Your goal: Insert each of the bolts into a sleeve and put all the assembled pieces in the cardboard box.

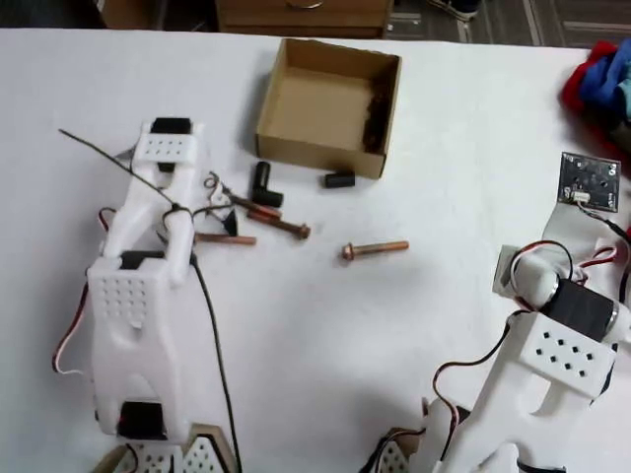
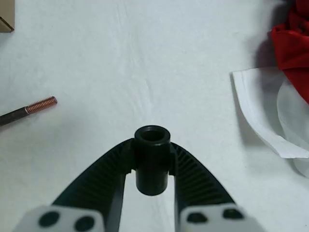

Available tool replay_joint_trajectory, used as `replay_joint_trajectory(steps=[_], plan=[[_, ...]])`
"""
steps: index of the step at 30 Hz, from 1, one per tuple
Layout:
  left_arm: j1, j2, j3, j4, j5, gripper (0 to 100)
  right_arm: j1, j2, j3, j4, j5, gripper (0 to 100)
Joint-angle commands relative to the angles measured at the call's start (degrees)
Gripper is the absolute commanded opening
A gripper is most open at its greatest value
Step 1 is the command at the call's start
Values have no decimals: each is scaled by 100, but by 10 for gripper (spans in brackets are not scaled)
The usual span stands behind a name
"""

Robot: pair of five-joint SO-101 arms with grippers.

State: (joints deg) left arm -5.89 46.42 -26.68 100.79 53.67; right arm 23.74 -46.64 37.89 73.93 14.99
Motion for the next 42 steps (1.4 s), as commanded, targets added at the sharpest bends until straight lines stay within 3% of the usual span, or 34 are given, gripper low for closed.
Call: replay_joint_trajectory(steps=[1, 5, 7, 9, 11, 15, 17, 31, 42], plan=[[-53, 264, -215, 18, 26, 236, 48, -136, -281, -84, 44, 22], [-44, 422, -532, 35, -211, 11, 57, -171, -281, -84, 44, 22], [70, 440, -611, 44, -800, 50, 66, -171, -281, -84, 44, 22], [167, 378, -611, 62, -1433, 28, 66, -171, -281, -66, 44, 22], [308, 281, -708, 105, -2400, 24, 66, -171, -281, -66, 44, 22], [580, -44, -778, 123, -5064, 24, 66, -171, -281, -66, 44, 22], [712, -132, -752, 114, -5820, 24, 66, -171, -281, -66, 44, 22], [703, 18, -787, 62, -5257, 28, 40, -171, -281, -84, 44, 22], [738, 18, -796, -879, -5275, 42, 57, -171, -281, -84, 44, 22]])
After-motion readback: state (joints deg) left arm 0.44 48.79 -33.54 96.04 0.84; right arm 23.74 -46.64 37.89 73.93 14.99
